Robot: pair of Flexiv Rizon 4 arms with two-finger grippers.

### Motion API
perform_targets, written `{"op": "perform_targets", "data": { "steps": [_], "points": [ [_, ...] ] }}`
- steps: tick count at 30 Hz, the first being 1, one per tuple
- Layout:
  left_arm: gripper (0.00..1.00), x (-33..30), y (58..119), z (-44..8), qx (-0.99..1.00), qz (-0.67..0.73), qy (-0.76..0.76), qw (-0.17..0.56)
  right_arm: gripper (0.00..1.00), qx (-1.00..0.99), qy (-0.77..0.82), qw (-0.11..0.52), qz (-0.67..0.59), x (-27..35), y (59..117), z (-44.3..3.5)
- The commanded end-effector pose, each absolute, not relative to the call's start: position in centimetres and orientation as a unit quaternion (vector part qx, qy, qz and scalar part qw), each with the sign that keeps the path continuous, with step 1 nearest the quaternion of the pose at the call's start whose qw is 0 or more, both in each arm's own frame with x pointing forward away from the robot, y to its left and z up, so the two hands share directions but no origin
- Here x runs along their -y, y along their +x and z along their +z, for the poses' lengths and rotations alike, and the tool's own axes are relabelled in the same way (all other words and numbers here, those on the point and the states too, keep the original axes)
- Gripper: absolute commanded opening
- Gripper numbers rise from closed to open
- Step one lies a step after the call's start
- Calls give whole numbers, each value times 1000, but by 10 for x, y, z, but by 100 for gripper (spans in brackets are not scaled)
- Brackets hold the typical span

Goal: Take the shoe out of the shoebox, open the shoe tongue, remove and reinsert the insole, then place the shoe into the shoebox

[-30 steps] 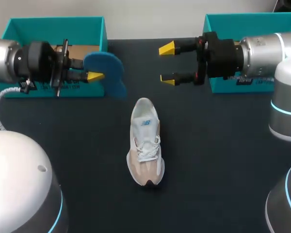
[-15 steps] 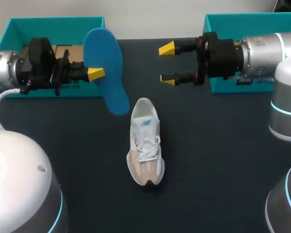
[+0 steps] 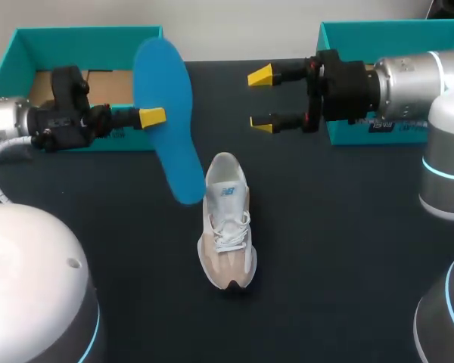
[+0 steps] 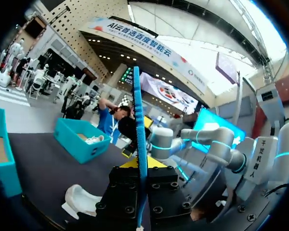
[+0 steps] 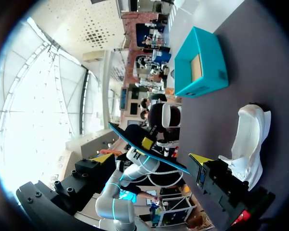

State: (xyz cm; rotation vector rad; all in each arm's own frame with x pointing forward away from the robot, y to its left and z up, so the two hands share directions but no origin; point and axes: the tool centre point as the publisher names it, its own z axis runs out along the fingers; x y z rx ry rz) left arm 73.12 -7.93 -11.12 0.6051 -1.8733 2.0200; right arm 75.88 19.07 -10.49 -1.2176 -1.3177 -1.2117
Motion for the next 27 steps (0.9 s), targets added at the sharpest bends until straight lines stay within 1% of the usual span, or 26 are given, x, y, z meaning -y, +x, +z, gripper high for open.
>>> {"op": "perform_targets", "data": {
  "steps": [1, 9, 12, 13, 15, 19, 27],
  "points": [
    [0, 81, 728, -110, 617, 609, 376, 327, 100, 538, -498, 469, -493, -191, 759, -105],
    [0, 78, 730, -125, 590, 592, 394, 383, 100, 538, -498, 469, -493, -191, 759, -105],
    [0, 78, 733, -130, 580, 602, 390, 387, 100, 538, -498, 469, -493, -191, 759, -105],
    [0, 79, 735, -133, 581, 607, 388, 379, 100, 538, -498, 469, -493, -191, 759, -105],
    [0, 79, 736, -136, 573, 608, 387, 389, 100, 538, -498, 469, -493, -191, 759, -105],
    [0, 82, 742, -142, 567, 603, 397, 396, 100, 553, -532, 431, -474, -202, 757, -105],
    [0, 82, 755, -148, 559, 596, 404, 412, 100, 570, -589, 383, -426, -222, 749, -94]
  ]
}}
